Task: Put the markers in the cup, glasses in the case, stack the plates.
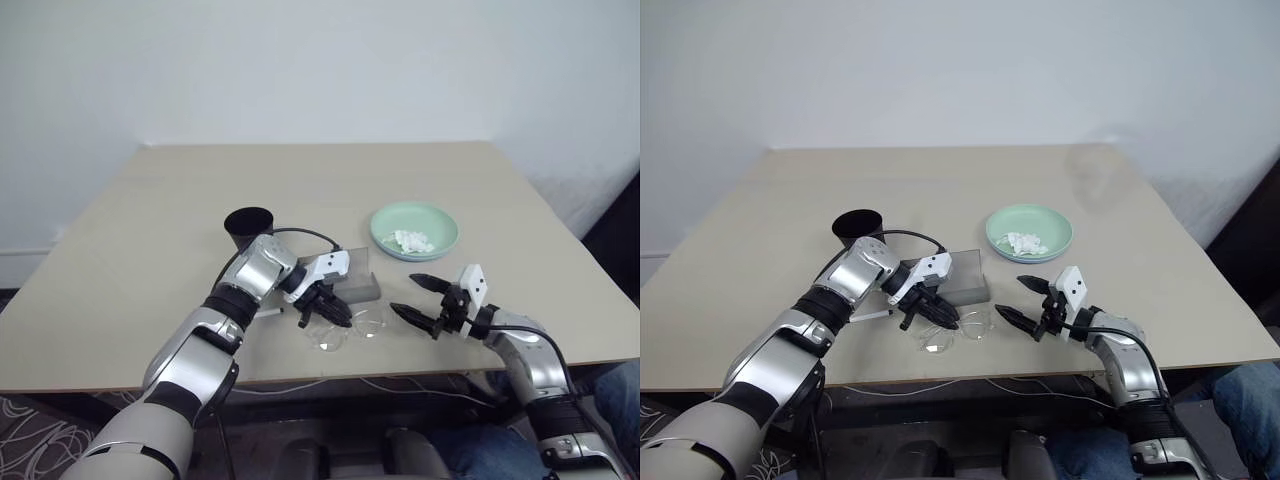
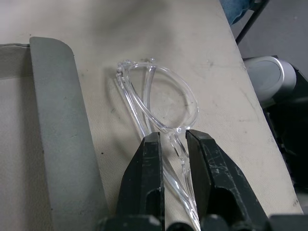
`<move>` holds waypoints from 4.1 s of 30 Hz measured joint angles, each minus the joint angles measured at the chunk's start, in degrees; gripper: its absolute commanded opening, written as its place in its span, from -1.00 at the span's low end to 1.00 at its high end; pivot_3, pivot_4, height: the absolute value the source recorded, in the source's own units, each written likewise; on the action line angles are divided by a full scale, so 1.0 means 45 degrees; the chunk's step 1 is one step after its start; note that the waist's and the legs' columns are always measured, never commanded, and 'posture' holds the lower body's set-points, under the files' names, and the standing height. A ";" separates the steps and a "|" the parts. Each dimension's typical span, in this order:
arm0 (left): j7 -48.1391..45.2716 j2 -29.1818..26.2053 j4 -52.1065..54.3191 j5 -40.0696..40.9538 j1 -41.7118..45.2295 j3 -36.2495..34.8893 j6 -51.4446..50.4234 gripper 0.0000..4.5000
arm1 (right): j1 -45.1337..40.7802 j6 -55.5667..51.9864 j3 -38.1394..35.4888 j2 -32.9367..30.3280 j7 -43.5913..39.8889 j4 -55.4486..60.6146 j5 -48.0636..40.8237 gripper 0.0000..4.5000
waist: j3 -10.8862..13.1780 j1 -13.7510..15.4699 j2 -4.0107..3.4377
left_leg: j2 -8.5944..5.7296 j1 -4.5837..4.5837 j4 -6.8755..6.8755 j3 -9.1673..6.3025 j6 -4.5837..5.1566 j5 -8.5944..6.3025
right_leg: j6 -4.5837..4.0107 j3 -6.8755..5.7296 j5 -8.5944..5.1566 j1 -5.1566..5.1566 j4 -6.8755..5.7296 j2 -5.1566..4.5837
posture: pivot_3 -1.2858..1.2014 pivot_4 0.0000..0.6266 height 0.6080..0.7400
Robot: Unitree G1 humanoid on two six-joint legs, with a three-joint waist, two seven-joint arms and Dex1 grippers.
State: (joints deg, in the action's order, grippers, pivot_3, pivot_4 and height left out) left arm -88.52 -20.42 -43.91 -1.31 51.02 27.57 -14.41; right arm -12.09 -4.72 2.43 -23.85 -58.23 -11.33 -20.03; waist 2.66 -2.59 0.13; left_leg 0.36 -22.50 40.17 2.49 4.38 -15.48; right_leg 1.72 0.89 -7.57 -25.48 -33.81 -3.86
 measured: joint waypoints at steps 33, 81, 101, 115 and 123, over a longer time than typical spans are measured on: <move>0.0883 -0.0838 0.1188 0.0447 0.1394 -0.1864 0.0508 -0.99 | 0.0098 -0.0003 -0.0178 -0.0063 -0.0101 -0.0299 -0.0018 0.96 | 0.0001 0.0007 0.0001 | -0.0004 -0.0002 0.0025 0.0002 0.0002 0.0001 | 0.0001 0.0001 0.0002 0.0009 -0.0007 -0.0002 | 0.03 -1.00 0.71; 0.1910 -0.0002 -0.1681 -0.2570 0.1276 -0.0981 0.2926 -0.42 | 0.0209 0.0059 0.0242 0.0494 0.0407 0.0040 0.0130 0.96 | -0.0005 0.0008 0.0016 | -0.0005 -0.0007 0.0028 0.0003 0.0009 -0.0003 | 0.0030 0.0000 0.0019 0.0006 -0.0009 -0.0004 | 0.03 -1.00 0.71; 0.5638 0.0408 -0.4432 -0.2791 0.3575 -0.1889 0.4757 -0.99 | -0.0020 0.0271 0.0244 0.0494 0.0301 -0.0388 0.0230 0.96 | -0.0003 0.0001 0.0022 | -0.0011 -0.0007 0.0033 0.0004 0.0008 -0.0002 | 0.0035 0.0000 0.0022 0.0007 -0.0016 0.0001 | 0.03 -1.00 0.71; 0.8231 0.1036 -0.6531 -0.4987 0.3665 -0.0882 0.5395 -0.99 | -0.0160 0.0005 0.0224 0.0355 0.0214 0.1137 -0.0030 0.96 | -0.0007 0.0016 0.0046 | -0.0022 -0.0013 0.0034 -0.0001 0.0008 -0.0005 | 0.0046 -0.0006 0.0026 0.0009 -0.0011 -0.0011 | 0.03 -1.00 0.71; 0.4955 0.0794 -0.6211 -0.4418 0.3590 -0.1295 0.5517 -0.99 | 0.0087 -0.0167 0.0212 0.0375 0.0696 0.1611 -0.0048 0.96 | -0.0007 0.0003 0.0048 | -0.0014 -0.0015 0.0034 0.0006 0.0008 -0.0005 | 0.0043 -0.0005 0.0026 0.0005 -0.0010 -0.0012 | 0.03 -1.00 0.71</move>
State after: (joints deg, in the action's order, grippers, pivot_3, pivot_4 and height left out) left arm -66.22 -16.85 -71.86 -21.19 67.18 21.75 10.42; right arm -11.70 -5.47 3.39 -22.17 -55.10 -4.08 -20.24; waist 2.63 -2.58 0.34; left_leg 0.29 -22.57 40.32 2.52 4.41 -15.50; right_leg 1.92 0.87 -7.45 -25.46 -33.86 -3.91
